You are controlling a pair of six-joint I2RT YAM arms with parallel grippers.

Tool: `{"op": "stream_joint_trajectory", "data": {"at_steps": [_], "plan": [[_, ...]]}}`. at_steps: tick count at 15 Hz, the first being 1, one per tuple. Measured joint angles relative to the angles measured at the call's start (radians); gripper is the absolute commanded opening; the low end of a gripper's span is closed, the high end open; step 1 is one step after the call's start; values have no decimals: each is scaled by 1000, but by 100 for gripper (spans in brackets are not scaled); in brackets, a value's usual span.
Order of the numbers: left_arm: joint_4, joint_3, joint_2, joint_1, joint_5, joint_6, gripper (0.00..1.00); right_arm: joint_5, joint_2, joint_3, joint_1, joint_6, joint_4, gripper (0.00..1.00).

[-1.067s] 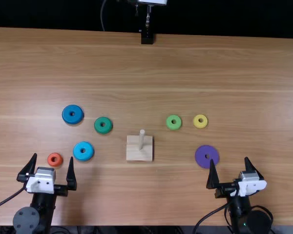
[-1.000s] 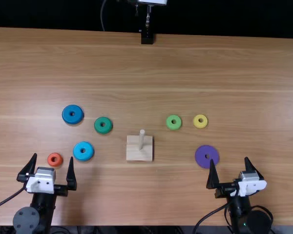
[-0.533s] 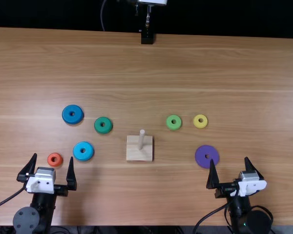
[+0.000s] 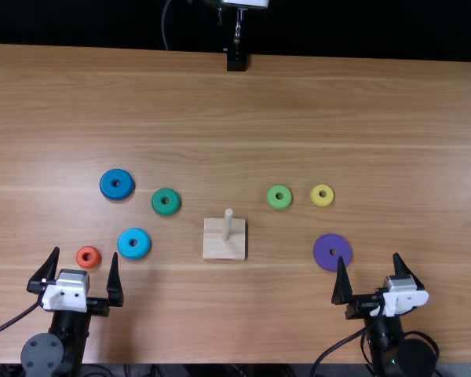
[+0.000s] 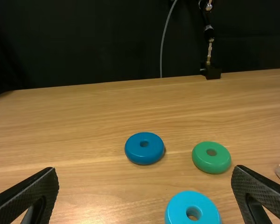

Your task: Build the Hanoi tower: stack the rings onto the peg from bottom to top in this color order: purple, dark blue, light blue, dark green, light green, yellow, orange.

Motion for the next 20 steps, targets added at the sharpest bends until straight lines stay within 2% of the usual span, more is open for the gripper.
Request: {"op": "stream_joint_trajectory", "data": {"at_steps": [13,15,17,20], "plan": [[0,0,0,0,0,0,100,0,0,5,0,1,5,100],[0,0,0,0,0,0,100,1,4,102,0,1,-27,100],[0,0,0,0,0,-1,100,0,126,292,0,2,-98,100],[0,0,0,0,0,-1,100,0,316,383,0,1,-212,100]]}}
